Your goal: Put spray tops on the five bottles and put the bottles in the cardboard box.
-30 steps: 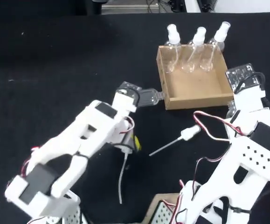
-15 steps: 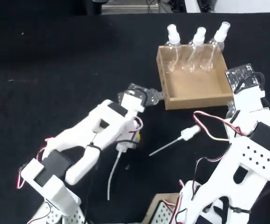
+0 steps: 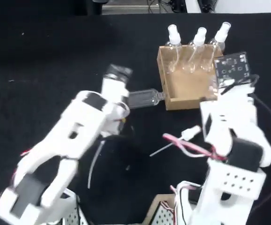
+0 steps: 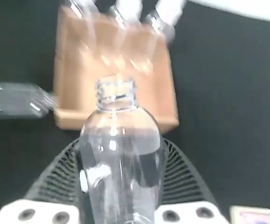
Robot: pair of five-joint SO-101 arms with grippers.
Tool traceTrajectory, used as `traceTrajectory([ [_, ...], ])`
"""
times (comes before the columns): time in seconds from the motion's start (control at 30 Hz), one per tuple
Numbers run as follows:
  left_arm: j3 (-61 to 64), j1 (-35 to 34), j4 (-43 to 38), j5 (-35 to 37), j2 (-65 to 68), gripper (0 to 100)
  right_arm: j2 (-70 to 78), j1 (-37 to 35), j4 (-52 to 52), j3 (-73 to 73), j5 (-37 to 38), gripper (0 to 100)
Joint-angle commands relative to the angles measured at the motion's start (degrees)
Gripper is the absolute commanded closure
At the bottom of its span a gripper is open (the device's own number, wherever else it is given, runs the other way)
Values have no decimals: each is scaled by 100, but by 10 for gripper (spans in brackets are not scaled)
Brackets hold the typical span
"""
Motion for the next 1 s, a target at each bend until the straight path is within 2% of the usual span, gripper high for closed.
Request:
traceTrajectory([
  [0.0,-171,-743,158,44,-1530,970,-409,-905,-211,-198,-800,988],
  [0.07,-224,-1086,79,53,-2189,970,-646,-1468,-492,31,-1108,988],
  [0.2,-268,-1525,-598,105,-3270,971,-1332,-2505,-1591,945,-1459,988],
  [0.37,-268,-1684,-1758,193,-4053,971,-2396,-3209,-3552,2738,-1521,988],
  [0.47,-277,-1710,-2426,756,-4273,971,-2870,-3411,-4607,3749,-1521,988],
  [0.6,-462,-1701,-3446,1345,-4352,971,-3213,-3455,-5459,4637,-1530,988],
  [0.8,-1305,-1631,-4466,1741,-4334,971,-3345,-3455,-5644,5174,-1530,988],
  [0.97,-1385,-831,-4738,1433,-4308,971,-3345,-3464,-5688,5341,-1530,988],
])
